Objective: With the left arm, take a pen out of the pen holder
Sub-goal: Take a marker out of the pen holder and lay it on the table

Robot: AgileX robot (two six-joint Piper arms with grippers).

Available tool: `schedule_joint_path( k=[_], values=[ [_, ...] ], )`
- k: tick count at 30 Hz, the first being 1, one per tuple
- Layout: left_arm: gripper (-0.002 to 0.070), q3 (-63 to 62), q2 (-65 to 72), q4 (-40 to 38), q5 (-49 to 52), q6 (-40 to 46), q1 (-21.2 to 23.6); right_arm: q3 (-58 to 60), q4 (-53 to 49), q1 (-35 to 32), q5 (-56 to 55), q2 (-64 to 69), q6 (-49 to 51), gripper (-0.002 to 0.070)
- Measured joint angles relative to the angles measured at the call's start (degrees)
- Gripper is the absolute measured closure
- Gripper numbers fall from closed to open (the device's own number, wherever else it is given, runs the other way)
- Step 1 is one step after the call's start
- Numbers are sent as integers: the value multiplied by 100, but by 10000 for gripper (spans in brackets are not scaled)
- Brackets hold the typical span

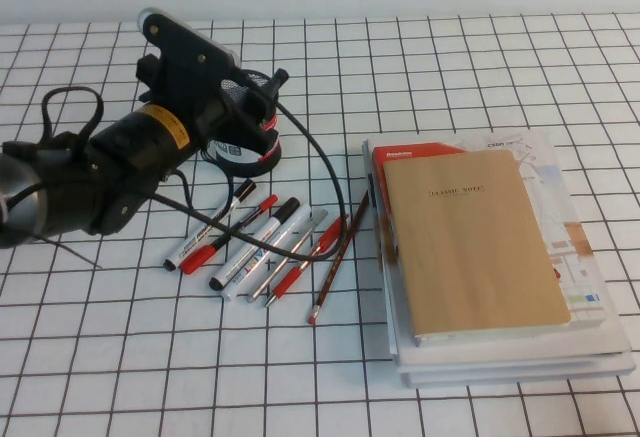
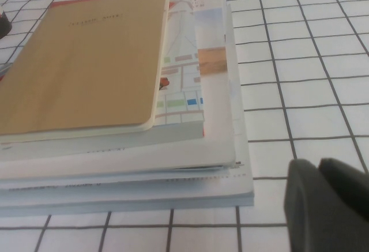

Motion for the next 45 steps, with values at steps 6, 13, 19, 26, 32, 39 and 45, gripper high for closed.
schedule_joint_path(
  k=[6,13,19,26,32,39,45],
  values=[
    [236,-418,418,263,-4,-41,0,0,0,0,0,0,0,691],
    [236,-811,763,712,-36,-365,0,0,0,0,0,0,0,691],
    [236,-1213,1020,777,86,-401,0,0,0,0,0,0,0,691],
    [236,-1599,1312,800,347,-408,0,0,0,0,0,0,0,691],
    [236,-1809,1527,935,396,-408,0,0,0,0,0,0,0,691],
    [256,-2053,1733,1063,626,-390,-26,0,0,0,0,0,0,691],
    [282,-2166,1838,1085,684,-390,-50,0,0,0,0,0,0,691]
  ],
)
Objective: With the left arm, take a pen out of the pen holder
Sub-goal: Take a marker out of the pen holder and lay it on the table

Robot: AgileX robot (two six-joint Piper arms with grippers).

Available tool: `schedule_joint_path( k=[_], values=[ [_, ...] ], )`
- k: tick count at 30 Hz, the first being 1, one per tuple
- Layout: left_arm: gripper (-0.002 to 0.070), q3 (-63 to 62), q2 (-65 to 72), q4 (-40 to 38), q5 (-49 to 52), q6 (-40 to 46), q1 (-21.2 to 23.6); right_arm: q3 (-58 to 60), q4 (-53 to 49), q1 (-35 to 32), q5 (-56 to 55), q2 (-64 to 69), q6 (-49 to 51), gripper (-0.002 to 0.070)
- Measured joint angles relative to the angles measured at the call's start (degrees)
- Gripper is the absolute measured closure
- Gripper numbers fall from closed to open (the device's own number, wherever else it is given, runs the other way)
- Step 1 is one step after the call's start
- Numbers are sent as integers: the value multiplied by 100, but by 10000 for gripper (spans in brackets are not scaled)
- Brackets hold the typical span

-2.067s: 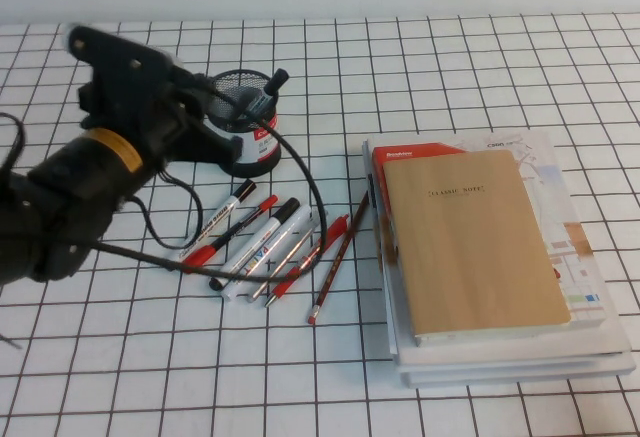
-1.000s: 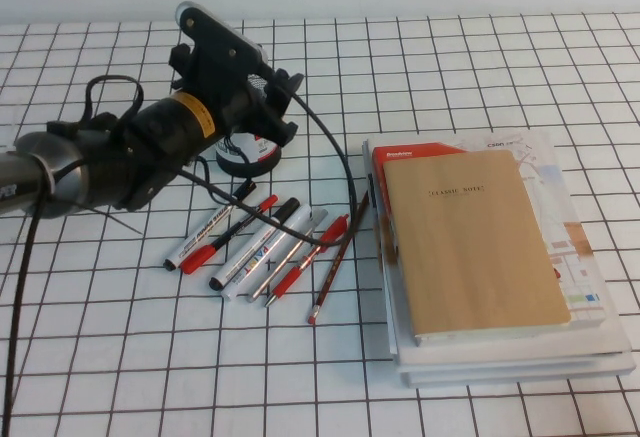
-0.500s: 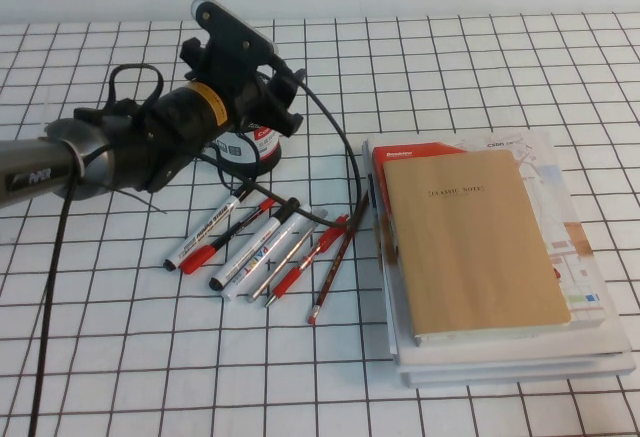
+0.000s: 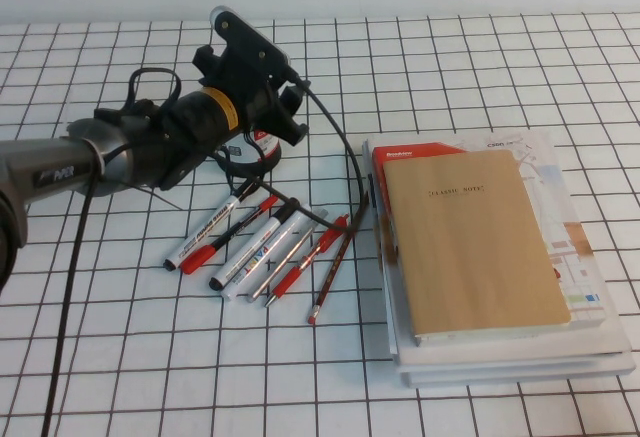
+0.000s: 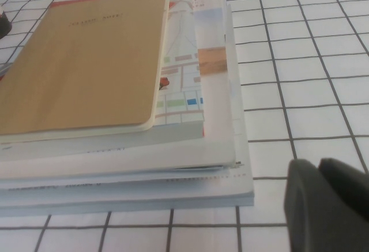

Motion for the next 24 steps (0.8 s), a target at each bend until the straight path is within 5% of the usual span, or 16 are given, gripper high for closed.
schedule_joint_path(
  k=[12,24],
  values=[
    [293,-26,39,0,0,0,0,0,0,0,0,0,0,691],
    [459,-26,39,34,-10,5,0,0,0,0,0,0,0,691]
  ],
)
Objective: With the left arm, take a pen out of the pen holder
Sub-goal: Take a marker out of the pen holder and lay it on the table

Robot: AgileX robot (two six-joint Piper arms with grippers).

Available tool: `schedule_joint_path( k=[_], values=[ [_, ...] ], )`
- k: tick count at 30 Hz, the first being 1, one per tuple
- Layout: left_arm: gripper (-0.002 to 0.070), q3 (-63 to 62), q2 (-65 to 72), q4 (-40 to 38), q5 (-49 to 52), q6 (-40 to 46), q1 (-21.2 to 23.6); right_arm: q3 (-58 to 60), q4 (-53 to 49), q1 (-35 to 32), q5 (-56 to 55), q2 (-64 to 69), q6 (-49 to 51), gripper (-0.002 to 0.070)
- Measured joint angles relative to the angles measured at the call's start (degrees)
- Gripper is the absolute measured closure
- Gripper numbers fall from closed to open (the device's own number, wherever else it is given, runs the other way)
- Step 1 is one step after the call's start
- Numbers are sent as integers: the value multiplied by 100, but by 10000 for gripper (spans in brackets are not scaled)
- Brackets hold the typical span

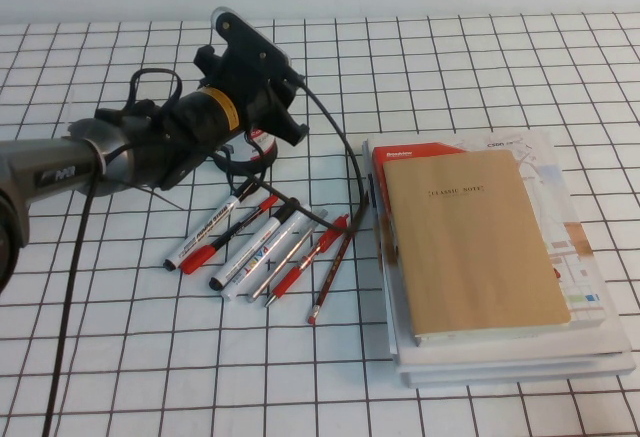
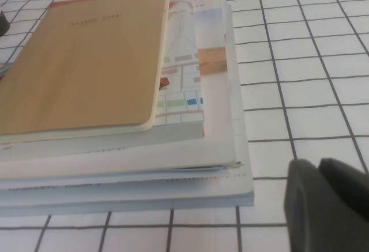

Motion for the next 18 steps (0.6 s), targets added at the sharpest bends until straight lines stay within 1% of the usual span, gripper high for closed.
schedule_joint_path(
  k=[10,18],
  values=[
    [581,-4,-100,155,46,55,0,0,0,0,0,0,0,691],
    [584,-13,-338,155,472,44,0,0,0,0,0,0,0,691]
  ],
)
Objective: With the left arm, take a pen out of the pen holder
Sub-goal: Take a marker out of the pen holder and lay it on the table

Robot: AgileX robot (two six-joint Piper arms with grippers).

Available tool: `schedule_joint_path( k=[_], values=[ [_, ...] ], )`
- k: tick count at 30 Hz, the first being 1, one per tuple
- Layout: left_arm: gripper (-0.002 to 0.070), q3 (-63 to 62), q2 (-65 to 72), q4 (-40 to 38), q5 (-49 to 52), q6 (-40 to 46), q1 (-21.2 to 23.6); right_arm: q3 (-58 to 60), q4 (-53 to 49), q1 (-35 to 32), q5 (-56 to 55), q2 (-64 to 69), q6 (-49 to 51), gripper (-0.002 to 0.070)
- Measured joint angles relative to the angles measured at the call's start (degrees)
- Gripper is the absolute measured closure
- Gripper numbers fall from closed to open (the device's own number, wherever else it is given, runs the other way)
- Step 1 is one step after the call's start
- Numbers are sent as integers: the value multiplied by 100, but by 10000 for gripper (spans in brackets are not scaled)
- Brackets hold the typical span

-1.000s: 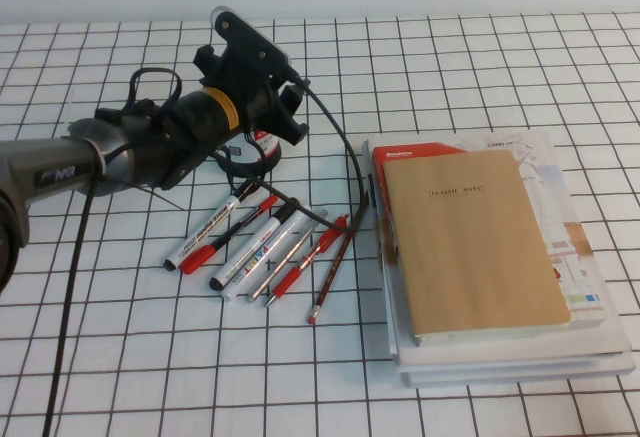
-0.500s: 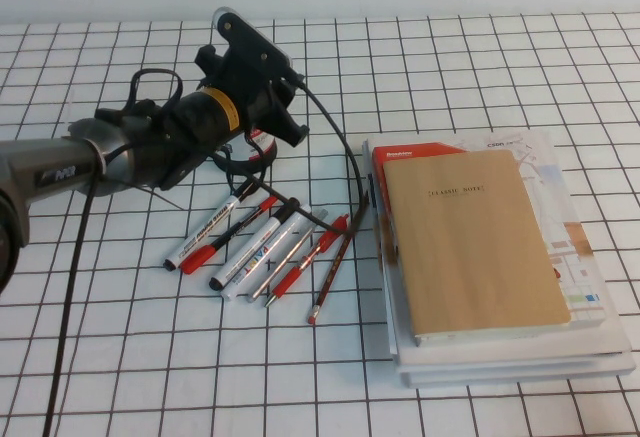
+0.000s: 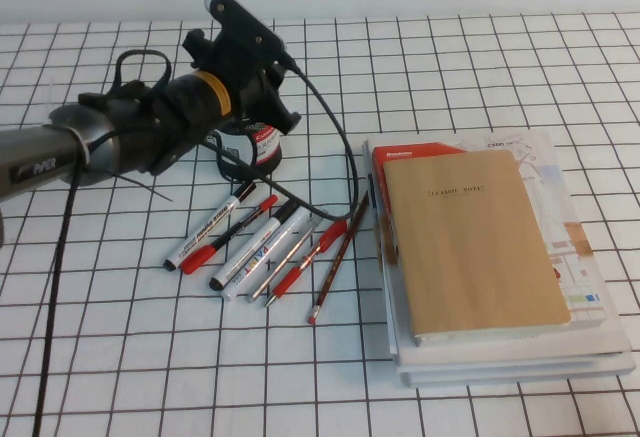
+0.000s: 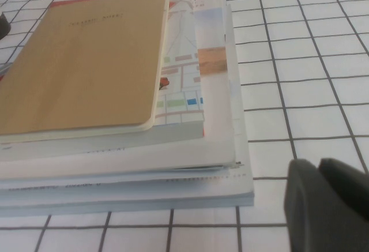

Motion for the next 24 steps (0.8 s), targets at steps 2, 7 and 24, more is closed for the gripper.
schedule_joint_path(
  k=[2,7,24],
  values=[
    [584,0,-180,0,80,-8,0,0,0,0,0,0,0,691],
    [585,0,-855,0,404,-361,0,0,0,0,0,0,0,691],
    [585,0,-3002,-872,5182,-753,-289,0,0,0,0,0,0,691]
  ],
)
